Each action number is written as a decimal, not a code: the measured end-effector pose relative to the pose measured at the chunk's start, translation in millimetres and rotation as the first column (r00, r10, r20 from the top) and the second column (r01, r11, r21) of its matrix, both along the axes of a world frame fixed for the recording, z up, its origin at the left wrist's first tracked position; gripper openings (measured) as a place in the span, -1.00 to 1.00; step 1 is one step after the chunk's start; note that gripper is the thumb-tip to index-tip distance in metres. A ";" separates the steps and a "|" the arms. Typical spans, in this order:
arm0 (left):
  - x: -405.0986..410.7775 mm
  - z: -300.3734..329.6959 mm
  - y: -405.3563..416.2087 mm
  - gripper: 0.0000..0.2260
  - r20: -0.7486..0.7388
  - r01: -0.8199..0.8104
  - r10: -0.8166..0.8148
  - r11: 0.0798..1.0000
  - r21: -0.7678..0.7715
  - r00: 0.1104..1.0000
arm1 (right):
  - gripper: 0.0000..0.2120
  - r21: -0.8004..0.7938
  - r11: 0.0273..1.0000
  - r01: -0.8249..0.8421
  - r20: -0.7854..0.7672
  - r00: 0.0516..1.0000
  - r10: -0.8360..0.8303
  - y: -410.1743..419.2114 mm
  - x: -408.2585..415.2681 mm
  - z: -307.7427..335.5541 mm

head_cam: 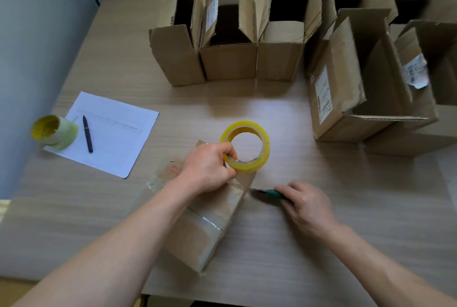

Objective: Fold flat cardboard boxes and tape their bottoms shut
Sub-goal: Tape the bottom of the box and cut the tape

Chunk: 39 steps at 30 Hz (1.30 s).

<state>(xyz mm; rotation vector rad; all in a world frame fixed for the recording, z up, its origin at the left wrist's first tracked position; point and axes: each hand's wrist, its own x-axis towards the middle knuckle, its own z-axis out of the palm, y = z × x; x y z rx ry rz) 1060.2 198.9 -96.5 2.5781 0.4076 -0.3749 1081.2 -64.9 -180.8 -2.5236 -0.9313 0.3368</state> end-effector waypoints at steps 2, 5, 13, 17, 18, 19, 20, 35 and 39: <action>0.3 -1.6 -0.5 -0.83 0.009 0.011 -0.011 1.000 0.022 1.000 | -0.68 -0.113 0.991 0.077 0.067 0.995 -0.070 -15.1 -0.4 -0.5; 1.1 -3.6 -0.5 -0.83 0.017 0.027 -0.027 0.999 0.038 0.999 | -0.58 0.018 0.976 0.215 0.142 0.966 -0.216 -12.7 -2.8 15.8; -2.0 -6.6 -0.5 -0.85 0.078 0.055 -0.058 0.998 0.042 0.995 | -0.45 0.006 0.969 -0.245 0.250 0.939 0.236 97.3 24.6 82.6; -5.5 -8.5 2.0 -0.51 0.136 0.038 -0.033 0.999 -0.034 0.990 | -0.33 -0.031 0.953 -0.301 0.040 0.952 0.302 104.4 39.4 77.0; -7.4 -8.4 3.9 -0.42 0.151 0.021 -0.007 0.995 -0.093 0.988 | -0.32 -0.039 0.947 -0.318 0.003 0.948 0.318 103.1 42.3 74.1; -9.6 -9.1 6.6 -0.36 0.172 0.009 0.018 0.989 -0.150 0.985 | -0.34 -0.047 0.941 -0.334 -0.029 0.943 0.333 101.5 44.7 72.1; -12.1 -10.4 9.1 -0.35 0.202 0.009 0.030 0.982 -0.189 0.979 | -0.39 -0.060 0.934 -0.354 -0.059 0.935 0.350 100.4 47.2 70.3; -65.5 -17.4 -34.9 -0.42 0.006 -0.083 0.087 0.920 0.384 0.996 | -0.83 -0.219 0.825 -0.520 -0.009 0.847 0.532 142.8 68.4 76.4; -65.4 -21.5 -34.5 -0.63 0.150 -0.176 0.129 0.918 0.354 0.980 | -0.88 -0.189 0.905 -0.382 0.227 0.879 0.419 153.3 64.1 70.0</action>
